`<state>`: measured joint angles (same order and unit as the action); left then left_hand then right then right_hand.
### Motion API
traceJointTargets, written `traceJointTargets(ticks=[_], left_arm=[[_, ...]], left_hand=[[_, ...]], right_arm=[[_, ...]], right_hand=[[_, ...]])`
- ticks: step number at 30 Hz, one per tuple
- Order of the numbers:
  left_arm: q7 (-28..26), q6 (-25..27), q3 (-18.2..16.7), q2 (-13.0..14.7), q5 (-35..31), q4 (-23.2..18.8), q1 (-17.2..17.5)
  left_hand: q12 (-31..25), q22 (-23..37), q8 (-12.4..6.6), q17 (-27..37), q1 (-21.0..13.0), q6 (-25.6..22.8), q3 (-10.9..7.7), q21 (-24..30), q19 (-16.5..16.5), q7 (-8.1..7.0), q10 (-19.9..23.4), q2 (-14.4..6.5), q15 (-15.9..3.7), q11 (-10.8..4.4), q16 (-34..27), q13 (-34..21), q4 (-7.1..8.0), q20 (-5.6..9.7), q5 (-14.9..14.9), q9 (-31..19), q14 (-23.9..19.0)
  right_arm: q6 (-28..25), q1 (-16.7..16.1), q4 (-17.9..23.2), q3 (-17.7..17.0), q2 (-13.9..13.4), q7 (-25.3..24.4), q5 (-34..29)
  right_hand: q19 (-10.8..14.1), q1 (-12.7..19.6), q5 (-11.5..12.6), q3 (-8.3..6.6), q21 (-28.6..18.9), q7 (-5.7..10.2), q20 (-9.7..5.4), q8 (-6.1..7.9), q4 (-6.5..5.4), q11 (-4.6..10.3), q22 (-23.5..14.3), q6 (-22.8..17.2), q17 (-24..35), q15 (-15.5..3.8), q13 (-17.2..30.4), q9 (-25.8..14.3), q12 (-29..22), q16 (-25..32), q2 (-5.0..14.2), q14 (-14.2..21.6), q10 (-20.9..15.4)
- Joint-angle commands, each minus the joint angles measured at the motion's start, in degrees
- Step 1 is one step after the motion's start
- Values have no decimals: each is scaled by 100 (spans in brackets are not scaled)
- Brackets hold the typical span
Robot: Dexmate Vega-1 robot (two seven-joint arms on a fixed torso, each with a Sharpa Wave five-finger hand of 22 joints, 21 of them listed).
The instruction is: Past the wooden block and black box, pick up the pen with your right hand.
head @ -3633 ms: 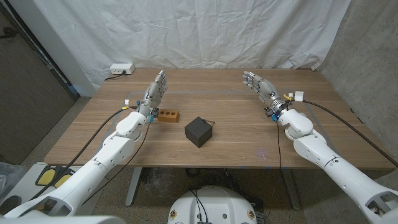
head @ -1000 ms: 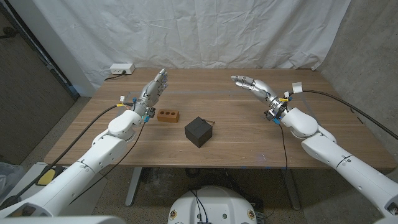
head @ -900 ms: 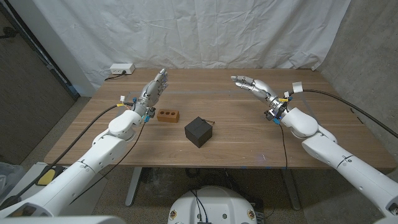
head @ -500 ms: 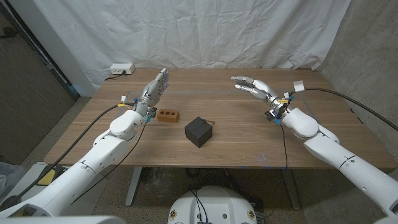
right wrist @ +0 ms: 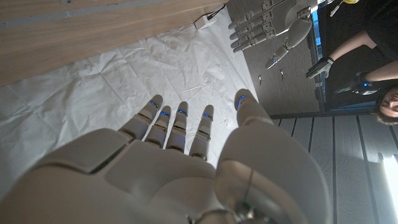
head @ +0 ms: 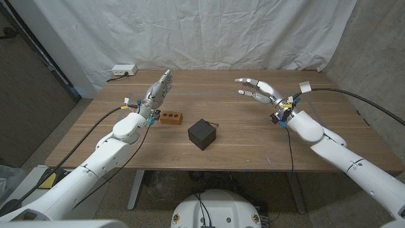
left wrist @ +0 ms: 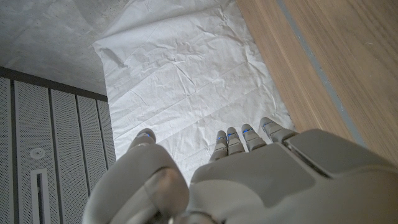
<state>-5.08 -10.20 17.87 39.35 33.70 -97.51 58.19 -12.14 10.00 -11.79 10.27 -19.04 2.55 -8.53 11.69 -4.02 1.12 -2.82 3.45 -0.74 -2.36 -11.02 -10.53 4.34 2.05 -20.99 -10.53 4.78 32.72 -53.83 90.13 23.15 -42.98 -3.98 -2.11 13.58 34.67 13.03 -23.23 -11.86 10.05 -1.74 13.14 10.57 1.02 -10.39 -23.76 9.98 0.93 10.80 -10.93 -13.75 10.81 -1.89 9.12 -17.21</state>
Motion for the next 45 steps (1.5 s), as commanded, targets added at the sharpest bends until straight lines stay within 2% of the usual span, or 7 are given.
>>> traceJointTargets(ticks=[1, 12, 13, 14, 18, 25, 45], left_arm=[[25, 12, 17, -23, 6, 61, -39], [7, -88, 19, -103, -1, 176, -66], [7, -90, 17, -105, 2, 179, -67], [37, -109, 15, -100, 6, 201, -75], [34, -87, 0, -80, 8, 212, -84], [82, -119, -10, -97, 42, 294, -124], [136, -200, -63, -78, 74, 364, -142]], left_hand=[[17, 18, 7, 9, -67, -5, 23, -10, -23, 5, 17, 4, -33, -2, 13, -13, -7, 329, -24, -10, -22], [27, 18, 11, 10, -74, -13, 38, -15, -27, -2, 10, 0, -32, 13, 22, -13, -7, 324, -28, -10, -12], [32, 18, 11, 10, -75, -15, 39, -18, -33, 3, -1, 0, -31, 15, 25, -14, -6, 322, -28, -10, -5], [34, 19, 11, 10, -76, -16, 41, -21, -42, 3, -4, -1, -26, 15, 28, -14, -6, 324, -29, -10, 1], [41, 19, 15, 10, -81, -23, 51, -33, -67, 20, -13, -7, -17, 41, 34, -14, -6, 448, -32, -11, 16], [42, 18, 12, 9, -90, -45, 63, -30, -54, 21, -5, -13, -39, 53, 31, -13, -7, 551, -35, -11, 5], [44, 16, 14, 7, -108, -79, 89, -30, -46, 48, 13, -26, -42, 64, 30, -12, -9, 528, -41, -10, -14]], right_arm=[[124, -18, -122, 27, 81, -772, -1104], [80, 7, -99, 119, 21, -1048, -1604], [60, 2, -94, 126, 24, -1107, -1678], [66, 3, -109, 132, 36, -1188, -1753], [63, 7, -133, 172, 48, -1368, -1927], [29, 57, -181, 276, 83, -1682, -2263], [-250, 135, -131, 634, 19, -2450, -3222]], right_hand=[[47, 103, 43, 24, -14, 8, -11, 28, 2, 44, -4, -41, 36, -28, 20, -16, -23, 27, -53, 66, -33], [51, 188, 89, 52, -8, 49, -11, 3, -13, 10, -7, -20, 41, -58, 25, -18, -9, 29, -169, 106, -6], [48, 217, 107, 60, -5, 54, -17, -4, -15, 60, -8, -16, 43, -59, 27, -19, 10, 24, -206, 102, 44], [42, 267, 142, 73, 0, 61, -19, -3, -24, 187, -11, -38, 47, -48, 29, -20, 32, 14, -262, 90, 98], [9, 342, 202, 89, 15, 171, -29, 11, -49, 211, -16, -127, 54, -64, 31, -22, 64, -11, -330, 35, 182], [-20, 383, 245, 104, 25, 182, -55, -3, -69, 168, -21, -135, 60, -72, 32, -23, 71, -29, -373, -20, 204], [-54, 408, 357, 160, 29, 231, -87, -72, -138, 285, -30, -70, 80, -110, 36, -26, 82, -16, -454, -56, 252]])
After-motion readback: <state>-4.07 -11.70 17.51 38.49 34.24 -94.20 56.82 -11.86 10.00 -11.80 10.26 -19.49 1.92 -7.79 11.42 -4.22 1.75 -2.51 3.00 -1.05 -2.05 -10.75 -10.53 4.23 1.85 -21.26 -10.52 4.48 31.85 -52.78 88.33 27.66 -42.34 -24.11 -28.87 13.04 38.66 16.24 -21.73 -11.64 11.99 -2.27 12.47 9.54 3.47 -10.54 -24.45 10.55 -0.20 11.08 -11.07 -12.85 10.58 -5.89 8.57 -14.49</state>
